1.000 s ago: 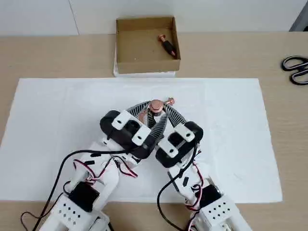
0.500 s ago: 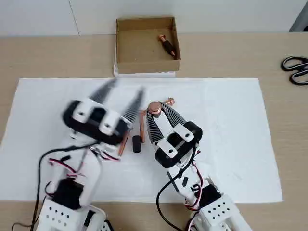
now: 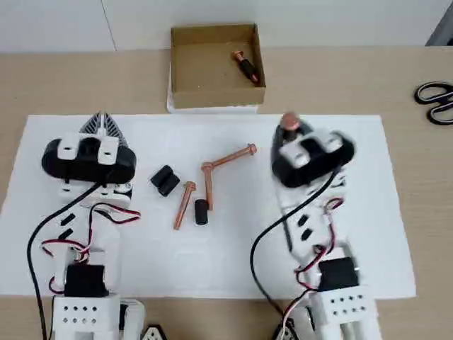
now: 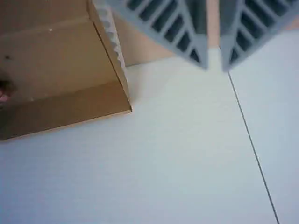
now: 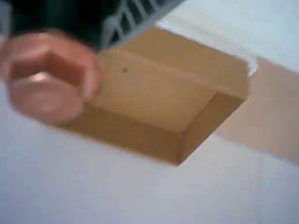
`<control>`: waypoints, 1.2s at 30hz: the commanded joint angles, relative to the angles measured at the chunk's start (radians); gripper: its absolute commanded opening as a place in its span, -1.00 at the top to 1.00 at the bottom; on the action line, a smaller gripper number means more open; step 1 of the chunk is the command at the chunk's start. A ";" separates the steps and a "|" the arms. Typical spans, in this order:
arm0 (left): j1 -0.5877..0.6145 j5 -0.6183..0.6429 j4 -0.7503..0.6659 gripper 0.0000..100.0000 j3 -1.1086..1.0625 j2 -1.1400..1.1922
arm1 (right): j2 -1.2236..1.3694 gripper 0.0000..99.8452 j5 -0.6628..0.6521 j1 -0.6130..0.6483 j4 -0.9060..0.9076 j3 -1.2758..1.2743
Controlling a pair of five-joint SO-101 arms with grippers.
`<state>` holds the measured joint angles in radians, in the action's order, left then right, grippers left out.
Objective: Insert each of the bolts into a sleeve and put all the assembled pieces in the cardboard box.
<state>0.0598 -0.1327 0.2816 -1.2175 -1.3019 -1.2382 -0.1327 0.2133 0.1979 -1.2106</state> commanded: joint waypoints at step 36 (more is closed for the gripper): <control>0.005 0.150 -0.086 0.99 -0.007 -0.011 | 2.307 0.99 -0.118 0.047 0.430 2.449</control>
<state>0.0660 0.0100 0.2171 -1.2236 -1.3019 1.0311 -0.1910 0.2547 0.6306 1.0986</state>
